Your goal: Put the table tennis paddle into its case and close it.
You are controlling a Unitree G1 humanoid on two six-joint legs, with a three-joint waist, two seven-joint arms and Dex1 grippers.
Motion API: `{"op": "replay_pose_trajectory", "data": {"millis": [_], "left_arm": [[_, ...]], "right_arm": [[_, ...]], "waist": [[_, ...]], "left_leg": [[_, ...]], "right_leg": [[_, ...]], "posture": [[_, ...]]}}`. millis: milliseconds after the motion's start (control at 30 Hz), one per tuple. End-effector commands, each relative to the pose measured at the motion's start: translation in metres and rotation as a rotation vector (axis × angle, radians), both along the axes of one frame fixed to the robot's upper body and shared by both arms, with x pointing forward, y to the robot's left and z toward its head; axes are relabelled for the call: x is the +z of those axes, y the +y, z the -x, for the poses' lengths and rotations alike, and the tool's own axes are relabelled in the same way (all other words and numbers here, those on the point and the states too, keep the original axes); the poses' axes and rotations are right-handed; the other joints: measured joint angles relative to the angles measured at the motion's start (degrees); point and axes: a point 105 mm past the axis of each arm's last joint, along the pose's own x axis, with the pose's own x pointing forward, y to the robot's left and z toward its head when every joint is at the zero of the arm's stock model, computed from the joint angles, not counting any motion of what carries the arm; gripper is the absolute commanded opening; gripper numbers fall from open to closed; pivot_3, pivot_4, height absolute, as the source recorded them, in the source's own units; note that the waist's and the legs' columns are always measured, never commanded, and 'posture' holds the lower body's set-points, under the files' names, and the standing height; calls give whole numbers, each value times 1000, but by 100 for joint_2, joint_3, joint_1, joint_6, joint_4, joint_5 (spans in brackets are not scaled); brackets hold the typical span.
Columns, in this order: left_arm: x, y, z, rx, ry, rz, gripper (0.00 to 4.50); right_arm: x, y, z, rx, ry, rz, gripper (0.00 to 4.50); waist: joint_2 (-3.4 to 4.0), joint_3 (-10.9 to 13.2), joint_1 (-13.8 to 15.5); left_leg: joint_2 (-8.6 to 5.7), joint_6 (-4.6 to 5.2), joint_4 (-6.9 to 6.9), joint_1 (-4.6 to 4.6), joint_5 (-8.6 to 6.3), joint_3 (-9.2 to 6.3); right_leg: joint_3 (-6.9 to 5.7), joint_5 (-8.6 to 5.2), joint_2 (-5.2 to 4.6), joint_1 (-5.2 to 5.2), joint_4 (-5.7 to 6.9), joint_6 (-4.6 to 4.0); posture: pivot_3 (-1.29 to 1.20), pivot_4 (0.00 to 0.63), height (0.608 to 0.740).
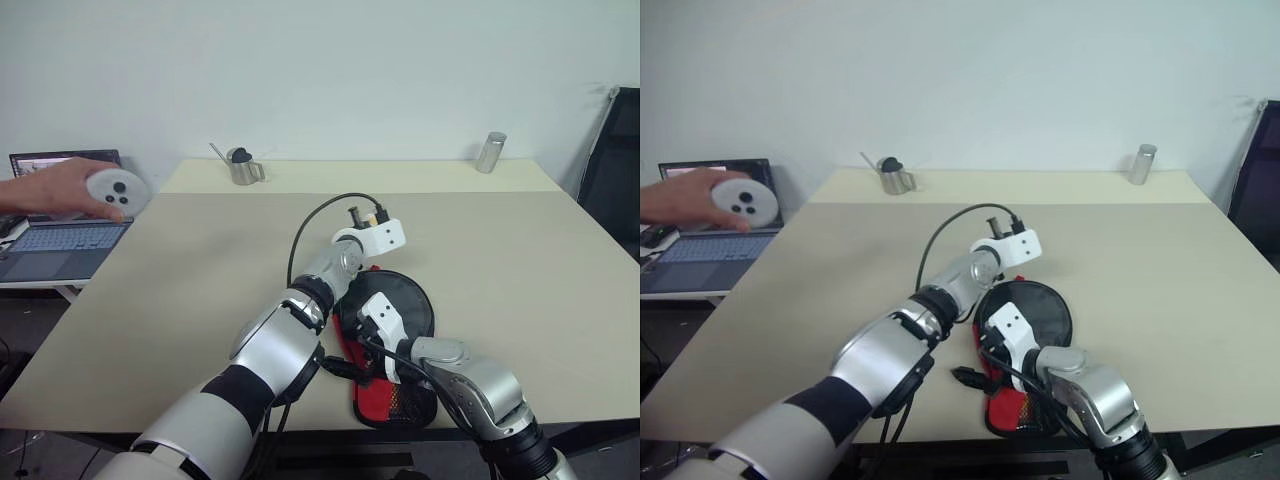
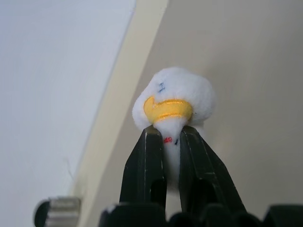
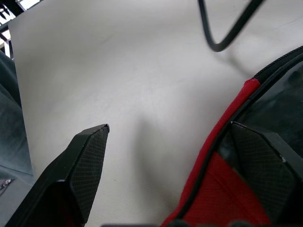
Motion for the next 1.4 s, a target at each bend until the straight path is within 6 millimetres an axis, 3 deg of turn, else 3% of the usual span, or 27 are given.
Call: {"op": "replay_pose_trajectory", "data": {"millis": [33, 167, 300, 667, 833, 1100, 1400], "left_arm": [[30, -39, 12, -142, -158, -58, 76], [11, -67, 30, -268, -173, -154, 76], [-10, -78, 42, -352, -142, -239, 76], [-71, -51, 48, -359, 174, -340, 76], [-77, -40, 46, -333, 236, -328, 1790], [-59, -33, 37, -325, 206, -281, 4460], [-35, -32, 41, -464, 293, -263, 4460]], "right_arm": [[-21, 3, 13, 0, 124, 12, 4500], [-19, 5, 13, -7, 125, 7, 4500], [-18, 7, 13, -13, 126, 2, 4500], [-16, 7, 12, -2, 125, -11, 4500], [-15, 8, 11, 11, 125, -14, 4500], [-17, 9, 7, 21, 133, -18, 4500], [-24, 5, 0, 26, 140, -15, 4500]], "waist": [[0, 0, 2], [1, 1, 4], [2, 0, 7], [21, -29, -2], [20, -33, -11], [16, -48, -20], [16, -47, -26]], "left_leg": [[0, 0, 0, -1, 0, 0], [-1, 0, -2, -3, 0, 0], [-1, 1, -4, -2, -1, -2], [-3, 2, -4, 4, -1, -7], [-2, 17, -4, 9, -9, -8], [-1, 16, -4, 19, -9, -11], [-2, 11, -3, 20, -6, -11]], "right_leg": [[0, 0, 0, 0, -1, 0], [-1, -3, 0, -1, -2, 4], [-3, -6, -1, 1, -2, 9], [-8, -12, 1, 7, -2, 19], [-8, -13, 1, 12, -2, 20], [-9, -14, 1, 23, 0, 21], [-10, -13, 1, 24, -1, 19]], "posture": [[0, 150, 740], [0, 150, 740], [0, 150, 740], [0, 150, 740], [0, 150, 740], [0, 150, 740], [0, 150, 740]]}}
